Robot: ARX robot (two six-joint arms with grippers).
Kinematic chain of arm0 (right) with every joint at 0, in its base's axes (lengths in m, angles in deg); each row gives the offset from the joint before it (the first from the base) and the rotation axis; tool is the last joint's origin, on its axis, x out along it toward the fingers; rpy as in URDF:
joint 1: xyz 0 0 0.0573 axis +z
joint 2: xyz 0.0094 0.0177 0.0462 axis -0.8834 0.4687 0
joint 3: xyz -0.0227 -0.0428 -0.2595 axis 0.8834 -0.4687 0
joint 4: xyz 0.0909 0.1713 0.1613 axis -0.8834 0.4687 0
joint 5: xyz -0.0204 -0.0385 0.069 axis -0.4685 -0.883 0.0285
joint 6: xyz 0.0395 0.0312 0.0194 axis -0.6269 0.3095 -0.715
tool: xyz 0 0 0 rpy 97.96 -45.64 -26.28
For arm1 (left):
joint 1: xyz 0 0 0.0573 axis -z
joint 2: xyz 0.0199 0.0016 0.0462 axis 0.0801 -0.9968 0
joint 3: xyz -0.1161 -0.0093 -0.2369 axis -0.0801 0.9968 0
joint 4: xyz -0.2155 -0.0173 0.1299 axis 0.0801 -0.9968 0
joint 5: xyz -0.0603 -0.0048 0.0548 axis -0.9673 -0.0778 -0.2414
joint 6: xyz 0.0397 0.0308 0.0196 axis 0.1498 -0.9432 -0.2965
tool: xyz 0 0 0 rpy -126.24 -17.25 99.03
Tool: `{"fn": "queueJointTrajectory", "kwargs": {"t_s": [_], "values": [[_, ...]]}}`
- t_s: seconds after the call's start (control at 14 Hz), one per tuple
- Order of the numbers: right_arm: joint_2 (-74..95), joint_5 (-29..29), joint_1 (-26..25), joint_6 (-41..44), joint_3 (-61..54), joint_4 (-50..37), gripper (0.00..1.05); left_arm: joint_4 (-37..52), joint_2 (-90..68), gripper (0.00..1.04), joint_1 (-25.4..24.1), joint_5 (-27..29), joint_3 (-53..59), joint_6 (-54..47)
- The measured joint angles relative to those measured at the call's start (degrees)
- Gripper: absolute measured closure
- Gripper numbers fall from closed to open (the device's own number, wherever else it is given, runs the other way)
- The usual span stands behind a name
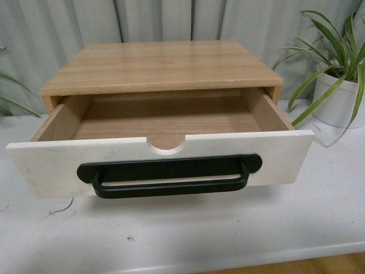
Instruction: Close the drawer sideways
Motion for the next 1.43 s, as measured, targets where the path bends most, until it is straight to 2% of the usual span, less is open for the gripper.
{"fn": "queueJointTrajectory", "kwargs": {"t_s": [0.07, 0.14, 0.29, 0.57, 0.64, 1.0, 1.43], "values": [[6.5, 1.3, 2.2, 3.7, 2.5, -3.7, 0.06, 6.0, -8.2, 0.07, 0.7, -1.0, 0.9, -5.2], [12.5, 1.9, 2.2, 6.4, 4.7, -6.8, 0.06, 13.9, -16.4, 0.07, 0.9, -1.4, 0.8, -8.1], [21.0, 2.7, 2.1, 9.4, 7.1, -10.0, 0.06, 23.7, -30.6, 0.07, -0.1, -2.6, -0.6, -10.7], [36.3, 6.5, -0.8, 14.7, 15.2, -16.5, 0.06, 42.0, -55.2, 0.07, -0.3, 1.2, -9.5, -14.2], [41.7, 6.8, -2.8, 16.6, 18.9, -18.1, 0.06, 43.7, -61.6, 0.07, -1.1, 1.4, -13.9, -15.1], [49.7, 9.0, -6.0, 18.0, 27.1, -19.8, 0.06, 44.9, -72.5, 0.07, -1.7, 2.6, -23.6, -16.6], [61.2, 10.9, -7.7, 17.1, 40.4, -19.4, 0.06, 43.3, -82.0, 0.07, -1.7, 4.1, -35.3, -18.5]]}}
